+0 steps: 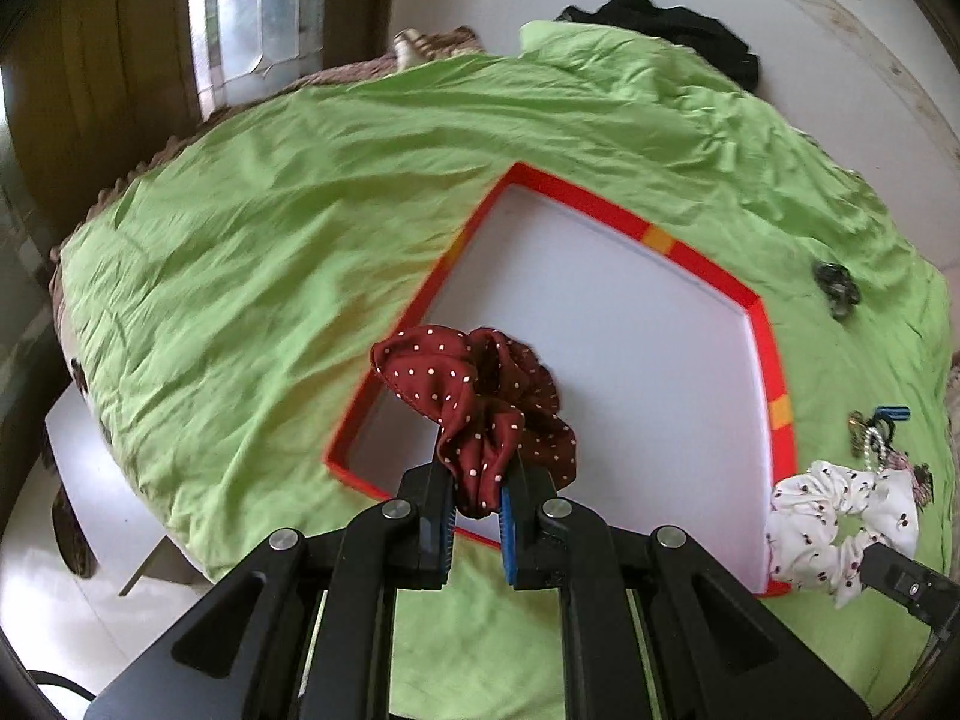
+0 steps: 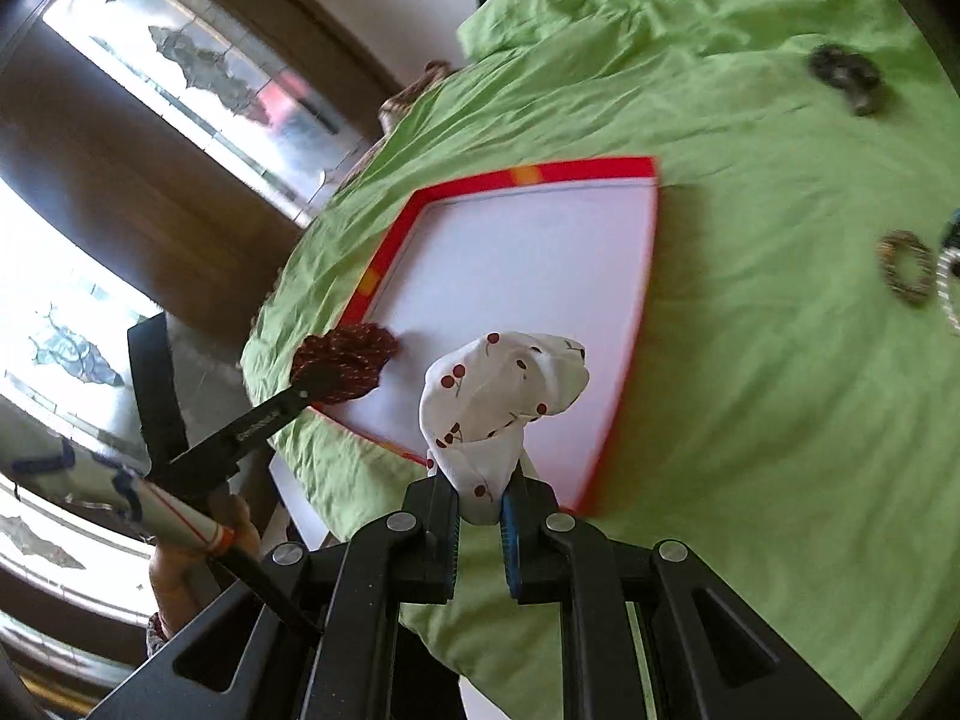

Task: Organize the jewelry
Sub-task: 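Carry both scrunchies into the red-rimmed tray and open both tools, then grasp the leopard-print hair tie with the left tool while the right tool grasps the pink plaid scrunchie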

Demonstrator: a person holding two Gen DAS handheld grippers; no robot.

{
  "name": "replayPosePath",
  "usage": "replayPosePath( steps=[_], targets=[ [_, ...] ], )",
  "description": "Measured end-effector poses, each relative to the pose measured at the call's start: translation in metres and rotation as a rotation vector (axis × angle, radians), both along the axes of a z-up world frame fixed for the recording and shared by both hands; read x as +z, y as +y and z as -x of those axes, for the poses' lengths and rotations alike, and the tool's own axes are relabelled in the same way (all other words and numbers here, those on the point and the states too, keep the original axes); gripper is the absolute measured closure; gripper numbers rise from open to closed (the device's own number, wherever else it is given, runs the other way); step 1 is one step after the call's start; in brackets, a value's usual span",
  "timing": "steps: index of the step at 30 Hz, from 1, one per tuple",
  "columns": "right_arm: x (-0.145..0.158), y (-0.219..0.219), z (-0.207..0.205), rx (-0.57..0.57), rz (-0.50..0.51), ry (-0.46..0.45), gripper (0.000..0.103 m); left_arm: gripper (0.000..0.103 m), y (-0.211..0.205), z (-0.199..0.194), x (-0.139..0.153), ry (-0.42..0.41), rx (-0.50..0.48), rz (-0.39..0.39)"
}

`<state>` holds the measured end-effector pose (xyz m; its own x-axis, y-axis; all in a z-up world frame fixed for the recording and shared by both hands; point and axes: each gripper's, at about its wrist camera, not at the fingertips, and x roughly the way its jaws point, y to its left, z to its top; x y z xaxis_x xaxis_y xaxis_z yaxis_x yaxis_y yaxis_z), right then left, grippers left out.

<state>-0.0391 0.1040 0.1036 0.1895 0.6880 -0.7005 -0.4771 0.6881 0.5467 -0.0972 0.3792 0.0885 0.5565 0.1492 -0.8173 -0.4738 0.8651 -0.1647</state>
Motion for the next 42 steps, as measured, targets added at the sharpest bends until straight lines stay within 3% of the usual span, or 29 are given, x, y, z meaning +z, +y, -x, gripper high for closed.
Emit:
replayPosePath(
  steps=[5,9,14,20,27,42],
  targets=[
    [-0.023,0.029,-0.009,0.029,0.069,0.018,0.089,0.091,0.007,-0.001,-0.009,0.018,0.014,0.008],
    [-0.032,0.034,-0.01,0.016,0.141,-0.002,0.087,0.08,0.006,0.0,-0.008,0.005,0.012,0.006],
    [-0.022,0.026,-0.003,-0.005,0.178,-0.074,0.045,0.059,-0.001,0.007,0.006,-0.034,0.016,-0.007],
    [-0.003,0.01,0.012,-0.016,0.207,-0.164,0.041,0.045,-0.012,0.021,0.03,-0.09,0.027,-0.024],
    [-0.001,-0.051,0.039,-0.088,0.253,-0.219,0.039,0.04,-0.04,0.035,0.053,-0.122,-0.014,-0.051],
    [-0.025,-0.245,0.052,-0.474,0.247,-0.123,0.039,0.04,-0.173,0.012,0.067,-0.074,-0.297,-0.123]
  ],
)
